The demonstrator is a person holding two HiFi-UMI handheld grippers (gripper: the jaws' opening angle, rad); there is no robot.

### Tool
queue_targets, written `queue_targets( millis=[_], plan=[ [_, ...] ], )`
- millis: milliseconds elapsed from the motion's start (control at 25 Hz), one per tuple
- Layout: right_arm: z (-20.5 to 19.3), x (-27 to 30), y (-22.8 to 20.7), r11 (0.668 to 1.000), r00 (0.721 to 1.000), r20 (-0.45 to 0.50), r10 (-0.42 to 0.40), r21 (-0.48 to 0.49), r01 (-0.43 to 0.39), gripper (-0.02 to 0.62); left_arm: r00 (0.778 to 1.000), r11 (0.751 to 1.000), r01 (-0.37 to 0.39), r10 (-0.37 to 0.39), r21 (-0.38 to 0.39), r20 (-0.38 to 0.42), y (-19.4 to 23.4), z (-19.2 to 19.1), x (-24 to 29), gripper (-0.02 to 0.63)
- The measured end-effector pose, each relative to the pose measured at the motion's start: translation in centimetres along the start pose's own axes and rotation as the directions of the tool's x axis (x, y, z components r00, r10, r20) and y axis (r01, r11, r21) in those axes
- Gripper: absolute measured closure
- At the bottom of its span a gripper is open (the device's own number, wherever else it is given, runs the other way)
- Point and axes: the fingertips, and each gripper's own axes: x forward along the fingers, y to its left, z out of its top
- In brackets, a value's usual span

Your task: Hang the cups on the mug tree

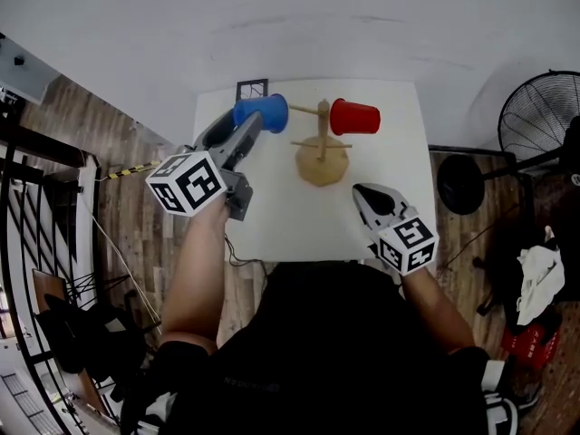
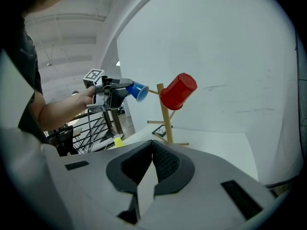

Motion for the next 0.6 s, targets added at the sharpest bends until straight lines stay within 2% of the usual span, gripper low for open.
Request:
queue_targets(
  millis=[600],
  plan=[
    [-1.1, -1.9, -0.9, 0.999, 0.999, -0.003, -0.04, 0.028, 0.04, 0.588, 0.995, 0.996, 0.034, -0.026, 0.084, -0.097, -2.1, -2.7, 4.2, 0.362]
  ],
)
